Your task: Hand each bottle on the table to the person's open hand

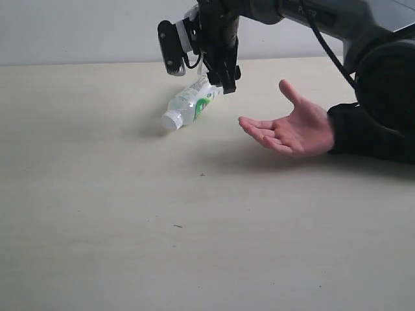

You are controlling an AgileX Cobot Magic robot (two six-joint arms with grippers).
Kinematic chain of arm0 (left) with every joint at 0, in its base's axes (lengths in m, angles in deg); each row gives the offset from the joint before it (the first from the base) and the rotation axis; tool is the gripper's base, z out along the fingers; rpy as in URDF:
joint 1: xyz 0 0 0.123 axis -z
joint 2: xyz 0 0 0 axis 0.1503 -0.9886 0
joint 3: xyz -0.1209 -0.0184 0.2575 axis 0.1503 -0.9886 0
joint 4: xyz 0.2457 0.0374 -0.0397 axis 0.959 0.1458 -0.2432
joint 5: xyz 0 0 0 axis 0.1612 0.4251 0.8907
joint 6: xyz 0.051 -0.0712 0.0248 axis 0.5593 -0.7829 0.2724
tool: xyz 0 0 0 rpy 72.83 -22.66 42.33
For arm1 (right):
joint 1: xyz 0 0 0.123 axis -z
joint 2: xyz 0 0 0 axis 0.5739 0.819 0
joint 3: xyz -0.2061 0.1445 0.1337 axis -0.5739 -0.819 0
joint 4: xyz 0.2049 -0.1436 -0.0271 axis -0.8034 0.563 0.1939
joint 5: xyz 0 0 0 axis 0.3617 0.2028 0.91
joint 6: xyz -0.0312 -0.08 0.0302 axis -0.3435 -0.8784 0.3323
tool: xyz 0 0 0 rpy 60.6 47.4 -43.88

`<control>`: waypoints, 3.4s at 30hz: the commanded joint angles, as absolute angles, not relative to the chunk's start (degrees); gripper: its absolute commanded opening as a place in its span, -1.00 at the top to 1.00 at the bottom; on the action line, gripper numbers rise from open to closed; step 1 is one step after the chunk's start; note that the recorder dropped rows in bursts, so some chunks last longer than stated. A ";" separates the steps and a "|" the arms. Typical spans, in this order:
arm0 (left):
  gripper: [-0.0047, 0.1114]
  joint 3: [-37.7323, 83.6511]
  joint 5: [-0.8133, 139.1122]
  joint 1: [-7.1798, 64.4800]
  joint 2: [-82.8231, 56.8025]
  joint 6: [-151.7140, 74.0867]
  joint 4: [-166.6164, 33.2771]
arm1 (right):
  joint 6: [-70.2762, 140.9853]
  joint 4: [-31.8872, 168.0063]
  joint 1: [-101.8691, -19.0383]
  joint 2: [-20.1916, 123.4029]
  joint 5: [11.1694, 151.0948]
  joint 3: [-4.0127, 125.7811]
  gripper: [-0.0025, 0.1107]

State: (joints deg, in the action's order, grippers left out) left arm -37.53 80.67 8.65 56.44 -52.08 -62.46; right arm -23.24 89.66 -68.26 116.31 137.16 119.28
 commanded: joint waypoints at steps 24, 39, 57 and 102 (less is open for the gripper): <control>0.92 -37.73 80.53 8.65 56.80 -52.09 -62.31 | 45.02 89.12 -63.14 115.91 151.09 119.76 0.36; 0.92 -37.73 80.53 8.65 56.80 -52.09 -62.31 | 59.60 66.42 -61.69 106.95 151.09 119.76 0.96; 0.92 -37.73 80.53 8.65 56.80 -52.09 -62.31 | 91.26 95.56 -78.35 110.17 145.73 119.63 0.96; 0.92 -37.73 80.53 8.65 56.80 -52.09 -62.31 | 108.31 85.33 -69.50 122.60 126.92 119.74 -0.43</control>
